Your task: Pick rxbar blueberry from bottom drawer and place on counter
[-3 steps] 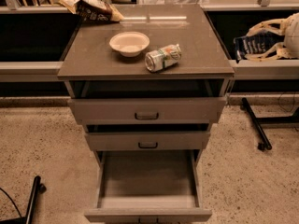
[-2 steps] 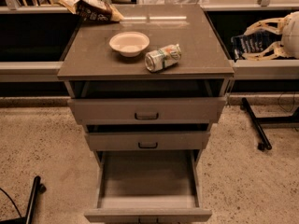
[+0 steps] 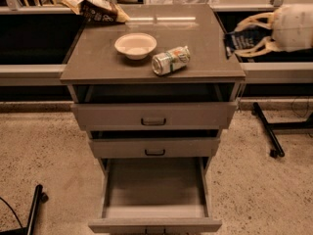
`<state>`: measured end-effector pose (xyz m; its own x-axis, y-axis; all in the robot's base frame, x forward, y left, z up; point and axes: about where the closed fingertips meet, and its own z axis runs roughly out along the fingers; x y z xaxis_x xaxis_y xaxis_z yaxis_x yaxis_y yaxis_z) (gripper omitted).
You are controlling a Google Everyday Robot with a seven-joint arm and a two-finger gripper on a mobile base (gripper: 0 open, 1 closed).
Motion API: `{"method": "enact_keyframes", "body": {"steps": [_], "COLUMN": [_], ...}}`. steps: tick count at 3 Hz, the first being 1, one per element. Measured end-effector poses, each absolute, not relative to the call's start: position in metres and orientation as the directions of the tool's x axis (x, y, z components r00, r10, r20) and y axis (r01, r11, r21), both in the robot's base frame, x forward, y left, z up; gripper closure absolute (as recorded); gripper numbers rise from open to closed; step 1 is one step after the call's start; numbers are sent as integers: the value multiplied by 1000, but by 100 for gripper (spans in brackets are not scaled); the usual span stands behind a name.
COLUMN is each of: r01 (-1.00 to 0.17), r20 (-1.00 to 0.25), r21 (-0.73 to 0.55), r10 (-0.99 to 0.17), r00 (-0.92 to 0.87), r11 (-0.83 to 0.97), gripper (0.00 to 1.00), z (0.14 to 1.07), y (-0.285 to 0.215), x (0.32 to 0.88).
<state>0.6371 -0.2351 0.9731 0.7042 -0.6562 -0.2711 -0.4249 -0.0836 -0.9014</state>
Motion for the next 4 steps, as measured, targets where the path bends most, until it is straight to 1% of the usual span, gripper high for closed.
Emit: {"method": "enact_keyframes", "body": {"steps": [1,2,3,4], "r01": [-461,-508,-559,-598], "r20": [-333,-385,-430,-465], "r21": [-885,-860,-829,-802], "r10": [-597,-596,-625,-630], "r00": [730,705,651,622], "r11": [-70,-45,-13,0], "gripper": [100,100,100,100], "z": [965,948,929,914], "y": [-204,-193,-194,-190], "x": [672,701,721,732]}}
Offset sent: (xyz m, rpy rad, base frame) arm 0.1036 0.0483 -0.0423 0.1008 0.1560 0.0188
